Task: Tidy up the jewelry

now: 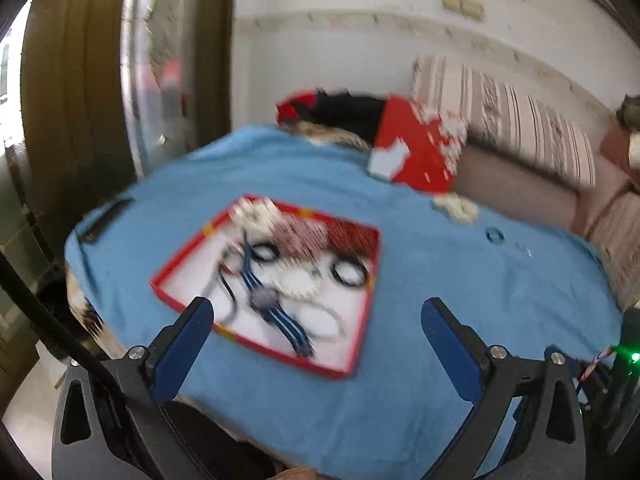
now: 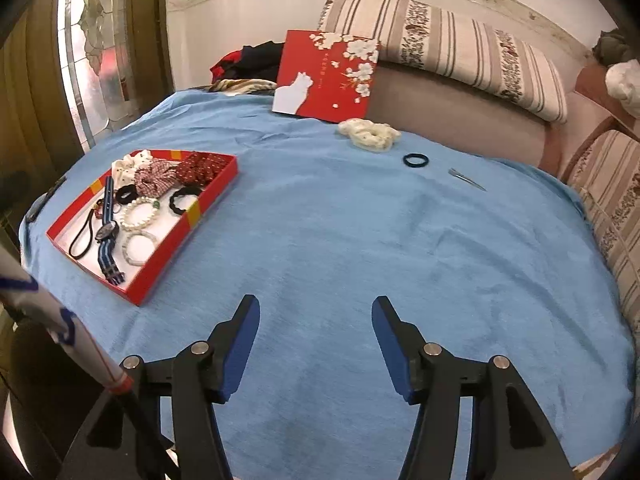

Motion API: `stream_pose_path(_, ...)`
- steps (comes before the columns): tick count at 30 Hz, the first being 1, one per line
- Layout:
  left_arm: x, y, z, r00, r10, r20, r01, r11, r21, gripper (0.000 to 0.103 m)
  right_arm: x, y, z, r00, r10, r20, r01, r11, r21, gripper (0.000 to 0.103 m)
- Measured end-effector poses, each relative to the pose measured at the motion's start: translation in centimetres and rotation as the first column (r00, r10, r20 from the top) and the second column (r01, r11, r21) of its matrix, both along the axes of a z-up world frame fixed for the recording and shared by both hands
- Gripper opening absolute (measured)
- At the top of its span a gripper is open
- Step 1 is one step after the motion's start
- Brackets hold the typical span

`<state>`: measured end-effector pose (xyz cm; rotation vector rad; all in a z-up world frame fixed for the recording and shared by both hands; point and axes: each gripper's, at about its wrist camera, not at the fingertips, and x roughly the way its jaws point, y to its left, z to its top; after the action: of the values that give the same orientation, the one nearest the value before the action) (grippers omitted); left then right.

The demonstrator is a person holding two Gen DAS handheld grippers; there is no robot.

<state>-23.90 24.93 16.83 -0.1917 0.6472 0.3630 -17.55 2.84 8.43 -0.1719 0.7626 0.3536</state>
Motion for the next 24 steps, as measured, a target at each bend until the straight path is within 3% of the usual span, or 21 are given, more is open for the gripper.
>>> stream_pose_path(6, 1.1, -2.9, -1.4, 0.997, -0.031, -0.073, 0.035, 0.997, 0.064, 0.103, -0.3, -1.3, -0.9, 0.999, -0.027, -0.021, 0.026, 1.0, -0.013, 0.064)
stream_pose_path(13, 2.1, -3.3, -2.6, 0.988, -0.017, -0.156, 0.033, 0.995, 0.097, 0.103, -0.2, -1.5, -1.2, 0.998, -0.038, -0.047, 0.038, 0.999, -0.001, 0.065)
stream_pose_path(24, 2.3, -2.2, -3.7, 0.981, -0.028, -0.193, 0.04, 0.997, 0.062, 0.103, -1.2, 1.2, -1.5, 0.999, 0.022, -0.037, -0.025, 0.998, -0.064, 0.067)
